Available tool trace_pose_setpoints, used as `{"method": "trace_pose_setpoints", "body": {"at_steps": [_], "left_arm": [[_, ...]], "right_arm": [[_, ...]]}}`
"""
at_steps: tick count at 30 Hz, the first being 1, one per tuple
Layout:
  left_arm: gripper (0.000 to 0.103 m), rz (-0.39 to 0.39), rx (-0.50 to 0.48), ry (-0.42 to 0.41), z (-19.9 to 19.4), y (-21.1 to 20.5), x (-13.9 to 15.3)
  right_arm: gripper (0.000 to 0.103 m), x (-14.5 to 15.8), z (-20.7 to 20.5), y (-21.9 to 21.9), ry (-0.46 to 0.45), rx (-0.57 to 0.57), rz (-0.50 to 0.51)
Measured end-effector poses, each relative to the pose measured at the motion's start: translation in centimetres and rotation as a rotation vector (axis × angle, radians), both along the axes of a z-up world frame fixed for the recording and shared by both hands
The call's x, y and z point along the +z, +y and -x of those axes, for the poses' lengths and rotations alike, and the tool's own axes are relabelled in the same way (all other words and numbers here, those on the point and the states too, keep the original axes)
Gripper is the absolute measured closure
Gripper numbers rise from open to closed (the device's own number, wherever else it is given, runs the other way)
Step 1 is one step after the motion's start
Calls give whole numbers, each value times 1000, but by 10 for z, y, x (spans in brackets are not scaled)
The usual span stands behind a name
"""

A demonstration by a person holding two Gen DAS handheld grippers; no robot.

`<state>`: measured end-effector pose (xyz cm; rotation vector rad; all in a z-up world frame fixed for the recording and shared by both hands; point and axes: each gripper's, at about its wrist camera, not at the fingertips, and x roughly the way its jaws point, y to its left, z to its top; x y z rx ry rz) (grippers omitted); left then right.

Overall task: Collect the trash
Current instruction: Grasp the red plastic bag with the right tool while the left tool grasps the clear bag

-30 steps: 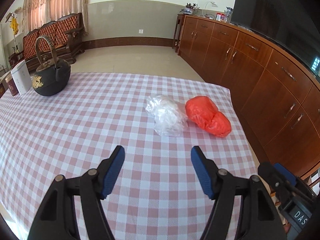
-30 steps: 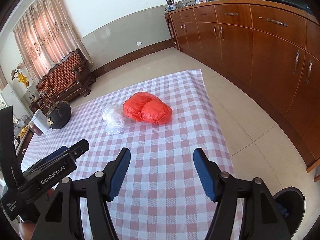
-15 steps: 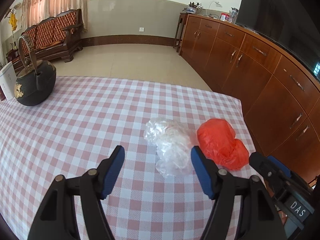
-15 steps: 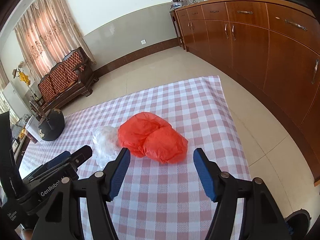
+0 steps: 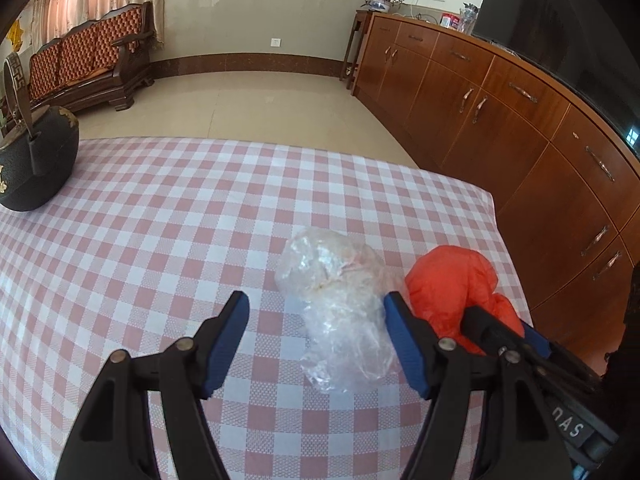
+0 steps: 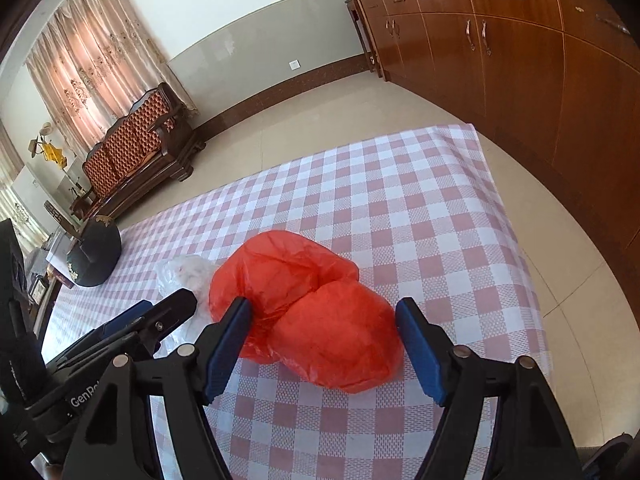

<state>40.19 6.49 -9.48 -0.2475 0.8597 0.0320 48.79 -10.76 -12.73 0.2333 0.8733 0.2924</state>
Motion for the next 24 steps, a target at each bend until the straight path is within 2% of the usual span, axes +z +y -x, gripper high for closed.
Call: {"method": "trace_pose_setpoints", "body": {"at_steps": [1,7,10,12,17,24], "left_arm": [[31,-8,-8,-1,1,-2,0],[30,-2,-27,17,-2,-5,-4],[41,-1,-28,15,0,-5,-7],[64,4,-33,28,-1,-7,-11],[73,0,-28,11,5,-9,-10],[75,-1,-23,-18,40,-6,5]], "right_arm": [[47,-2,1,2,-1,11,0],[62,-3,10,10,-35,47,29],[65,1,17,6,-54,34,39],[65,4,22,0,-59,17,33],[65,14,35,-12,-65,1,13],[65,32,62,-18,-85,2,1]]}}
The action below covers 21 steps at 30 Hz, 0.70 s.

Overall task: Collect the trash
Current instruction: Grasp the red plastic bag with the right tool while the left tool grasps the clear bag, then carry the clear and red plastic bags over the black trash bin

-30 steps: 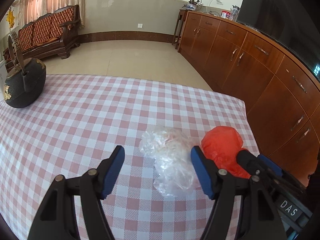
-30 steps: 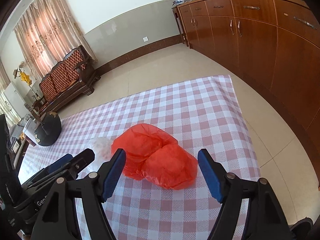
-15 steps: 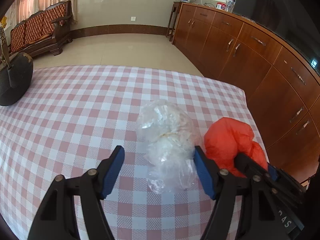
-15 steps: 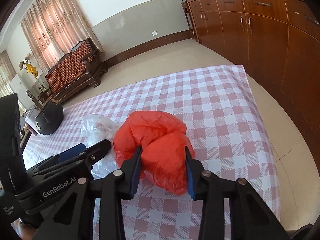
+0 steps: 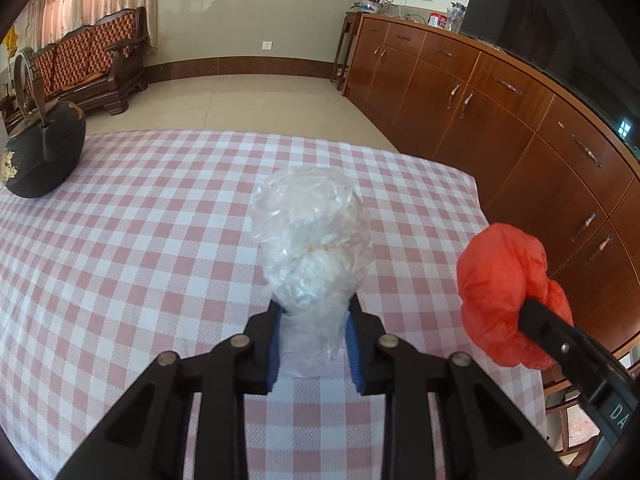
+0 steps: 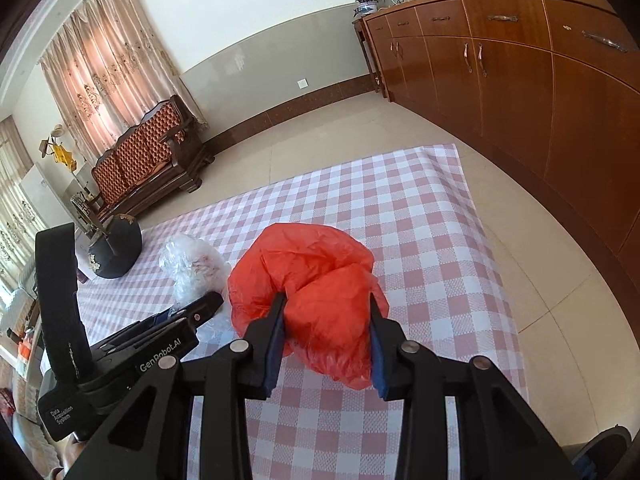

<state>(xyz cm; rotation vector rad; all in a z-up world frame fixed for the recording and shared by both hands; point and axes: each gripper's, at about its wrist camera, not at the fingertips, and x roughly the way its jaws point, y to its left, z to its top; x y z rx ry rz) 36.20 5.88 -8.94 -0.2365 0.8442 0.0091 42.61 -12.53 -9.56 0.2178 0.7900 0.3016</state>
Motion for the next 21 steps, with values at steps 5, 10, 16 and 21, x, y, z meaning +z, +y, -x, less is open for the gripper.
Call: {"method": "trace_pose_setpoints", "body": {"at_steps": [5,10,16,21], "left_arm": [[75,-13,1,-27,35,-2,16],[75,-25,-13,-44,68,-9,28],[75,-33,-41,-70,107,-21,39],[75,-34,-79,-86,139,-35,45]], "right_arm": [[65,11,29,-3,-3,1,-2],[65,22,63,-9,-6,-6,-7],[65,33,113,-22,-9,-22,-12],[65,36,158,-37,-3,-42,-5]]}}
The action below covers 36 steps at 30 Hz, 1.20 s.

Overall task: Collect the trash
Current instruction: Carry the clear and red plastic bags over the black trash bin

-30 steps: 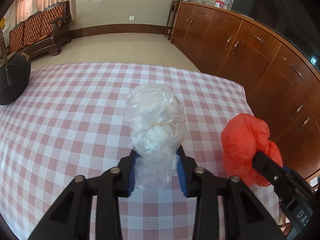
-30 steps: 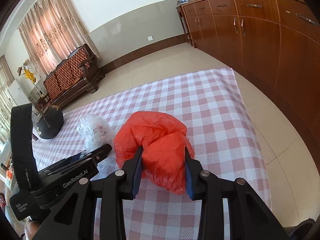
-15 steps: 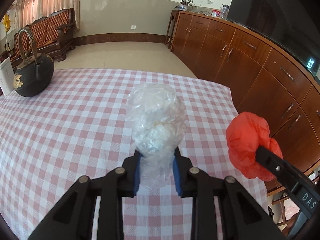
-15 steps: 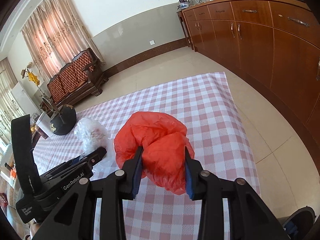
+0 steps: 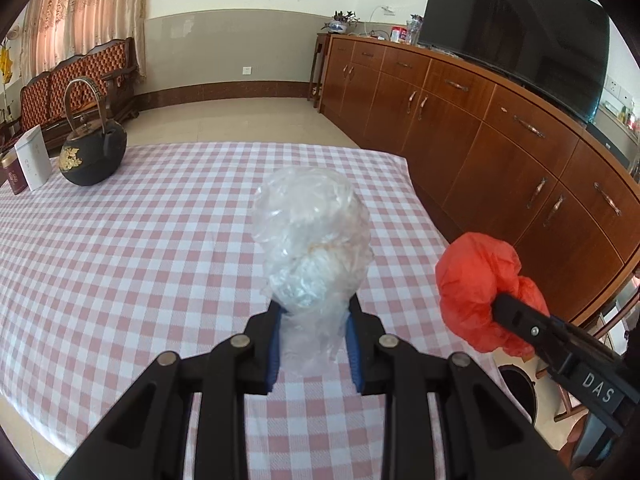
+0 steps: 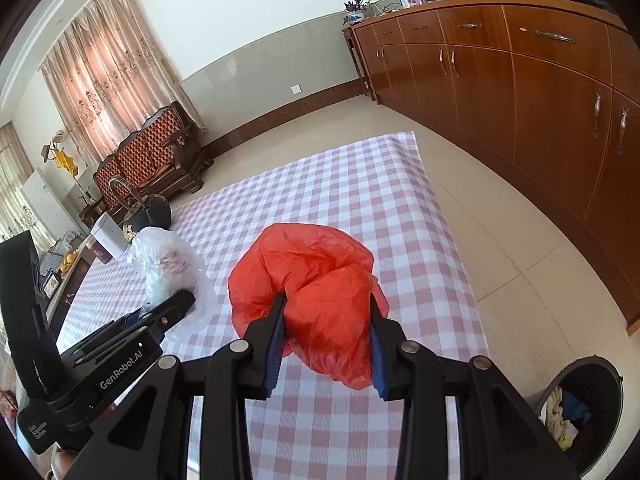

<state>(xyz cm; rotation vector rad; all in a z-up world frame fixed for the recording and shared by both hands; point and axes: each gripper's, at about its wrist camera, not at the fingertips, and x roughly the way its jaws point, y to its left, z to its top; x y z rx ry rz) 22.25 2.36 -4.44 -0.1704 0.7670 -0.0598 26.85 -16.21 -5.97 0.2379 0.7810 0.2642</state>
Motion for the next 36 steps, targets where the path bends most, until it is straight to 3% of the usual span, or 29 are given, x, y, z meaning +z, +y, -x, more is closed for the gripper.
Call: {"method": "trace_pose_setpoints", "body": {"at_steps": [8,17,36], "left_arm": [[75,6,-72,-21,38,-23,8],[75,17,-192,-24,60,-64,12],[75,0,-549,41,86,-228,-21]], "right_arm": [[65,6,63,-34,1,-63,-5],[65,10,108,-64,-7,-149,-5],[65,-19,205,-217,67,-520,-31]]}}
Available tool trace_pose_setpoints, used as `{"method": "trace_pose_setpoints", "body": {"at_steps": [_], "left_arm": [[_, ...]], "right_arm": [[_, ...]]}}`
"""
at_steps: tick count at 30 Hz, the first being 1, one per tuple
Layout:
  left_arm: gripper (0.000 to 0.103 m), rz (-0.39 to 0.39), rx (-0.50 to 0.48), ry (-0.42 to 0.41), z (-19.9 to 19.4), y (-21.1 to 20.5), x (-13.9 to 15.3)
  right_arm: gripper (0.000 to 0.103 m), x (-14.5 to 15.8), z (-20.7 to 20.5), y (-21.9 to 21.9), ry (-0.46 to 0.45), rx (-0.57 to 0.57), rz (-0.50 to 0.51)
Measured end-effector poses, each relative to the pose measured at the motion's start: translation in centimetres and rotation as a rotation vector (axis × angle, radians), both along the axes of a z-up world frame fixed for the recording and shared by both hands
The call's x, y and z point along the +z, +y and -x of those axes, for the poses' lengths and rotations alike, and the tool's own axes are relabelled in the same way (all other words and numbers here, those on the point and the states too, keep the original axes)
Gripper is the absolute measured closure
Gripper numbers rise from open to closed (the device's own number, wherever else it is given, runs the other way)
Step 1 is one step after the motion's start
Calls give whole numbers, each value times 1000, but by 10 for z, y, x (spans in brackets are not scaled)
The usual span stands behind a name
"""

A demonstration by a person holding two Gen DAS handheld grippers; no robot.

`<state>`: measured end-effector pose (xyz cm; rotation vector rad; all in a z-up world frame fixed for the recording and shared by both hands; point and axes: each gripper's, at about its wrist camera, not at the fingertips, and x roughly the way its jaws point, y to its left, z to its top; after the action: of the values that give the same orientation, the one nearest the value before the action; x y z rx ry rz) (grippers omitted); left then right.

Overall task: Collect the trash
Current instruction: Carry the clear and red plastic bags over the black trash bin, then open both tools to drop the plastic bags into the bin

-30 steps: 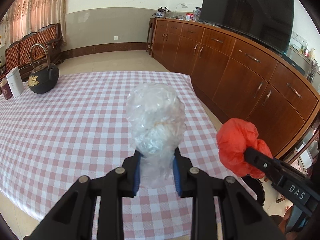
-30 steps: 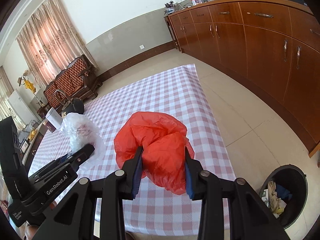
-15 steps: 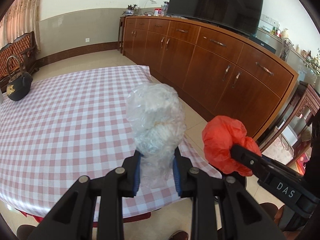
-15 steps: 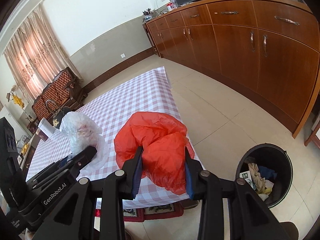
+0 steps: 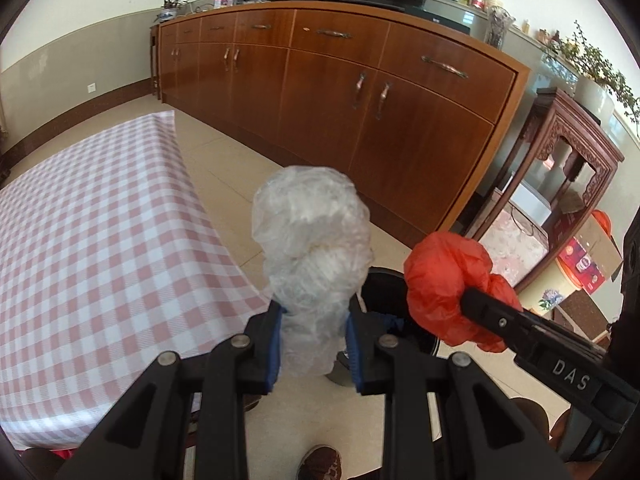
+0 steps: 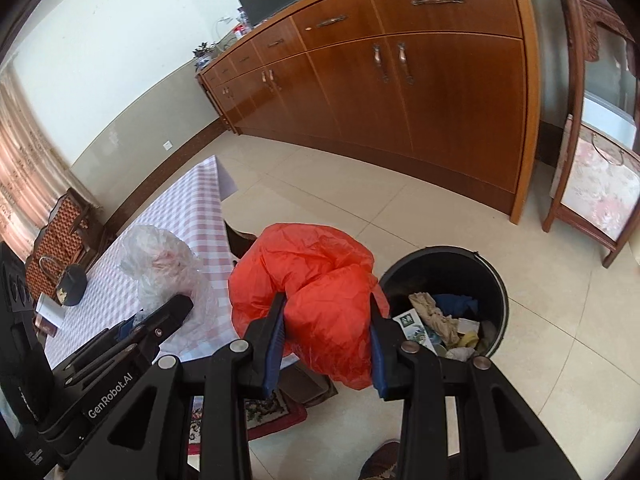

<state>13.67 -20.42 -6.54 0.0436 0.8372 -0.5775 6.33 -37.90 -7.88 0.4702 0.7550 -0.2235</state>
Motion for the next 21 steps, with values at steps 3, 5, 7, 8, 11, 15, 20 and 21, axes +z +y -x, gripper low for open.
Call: {"method": "trace_pose_setpoints", "body": {"at_steps": [3,5,7,8,11,15,20,21], "left_arm": [[75,-18,-38,20,2,-23,-12],[75,-29,-56,40,2,-38,-21],[75,-46,-72,54,3,-51,-29],[75,-53,-79,58,4,-56,-33],[75,-72,-95,77,5,-71,-43],[75,-92,-108,102,4,-85,-55],[75,-117,-122,134,1,-102,-72],[75,-124,-122,140,0,-105,-75]], "right_arm": [[65,-11,13,-23,20,-55,-19],[65,-19,19,-38,33,-88,-43],[65,-28,24,-51,46,-114,-64],[65,-32,25,-56,53,-127,-72],[65,-46,29,-72,74,-164,-103],[65,-58,28,-85,99,-204,-131],[65,-74,21,-100,136,-233,-138],[65,-78,19,-104,147,-240,-141]]}}
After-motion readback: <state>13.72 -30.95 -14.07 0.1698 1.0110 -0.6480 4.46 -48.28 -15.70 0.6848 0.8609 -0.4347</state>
